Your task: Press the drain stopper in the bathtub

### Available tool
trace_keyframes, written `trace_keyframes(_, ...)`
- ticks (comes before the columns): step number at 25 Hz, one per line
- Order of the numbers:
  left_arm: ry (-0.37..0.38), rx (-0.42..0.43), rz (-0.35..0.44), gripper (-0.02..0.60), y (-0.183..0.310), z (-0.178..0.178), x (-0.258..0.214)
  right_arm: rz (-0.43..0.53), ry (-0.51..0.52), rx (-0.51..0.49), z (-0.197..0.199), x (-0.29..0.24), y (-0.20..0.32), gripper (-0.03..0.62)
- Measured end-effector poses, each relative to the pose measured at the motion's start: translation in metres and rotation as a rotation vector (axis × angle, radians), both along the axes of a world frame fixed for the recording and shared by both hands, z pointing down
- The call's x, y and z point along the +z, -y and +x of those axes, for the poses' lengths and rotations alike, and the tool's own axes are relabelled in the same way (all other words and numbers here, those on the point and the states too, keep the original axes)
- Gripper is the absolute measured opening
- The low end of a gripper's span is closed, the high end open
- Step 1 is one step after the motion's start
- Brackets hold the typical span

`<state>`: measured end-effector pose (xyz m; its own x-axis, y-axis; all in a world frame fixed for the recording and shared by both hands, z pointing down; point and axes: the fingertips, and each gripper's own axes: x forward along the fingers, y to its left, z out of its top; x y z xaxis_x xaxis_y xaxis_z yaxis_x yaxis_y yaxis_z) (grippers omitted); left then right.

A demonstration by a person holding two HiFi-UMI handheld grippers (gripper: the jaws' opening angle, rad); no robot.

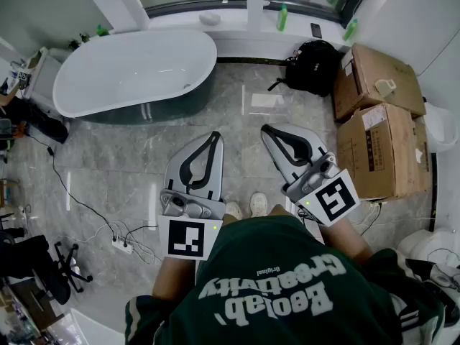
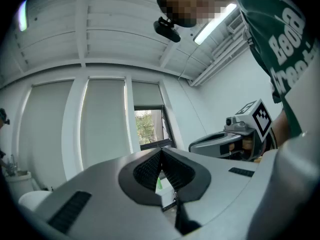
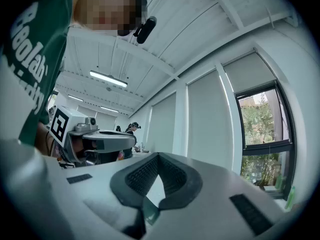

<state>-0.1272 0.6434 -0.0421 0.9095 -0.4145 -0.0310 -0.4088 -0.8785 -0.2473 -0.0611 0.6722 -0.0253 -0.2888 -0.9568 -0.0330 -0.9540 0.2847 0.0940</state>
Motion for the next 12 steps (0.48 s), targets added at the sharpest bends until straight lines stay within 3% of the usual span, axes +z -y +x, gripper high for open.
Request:
trace_keyframes(3,0.027,-0.007,0.035,0.005,-0.003,0.007,0.002,0.036,0.02,-0.004,0.007,-0.003,0.001,0.011)
trace_keyframes(6,0.032,-0.012,0.028,0.005,-0.005,0.014,0.004,0.041,0.078,-0.017,0.013,-0.005,-0.001,0.011)
trace_keyframes(12,0.046,-0.044,0.01,0.005,-0.009,0.023,0.011,0.052,0.092,-0.028,0.027,-0.004,-0.011,0.012)
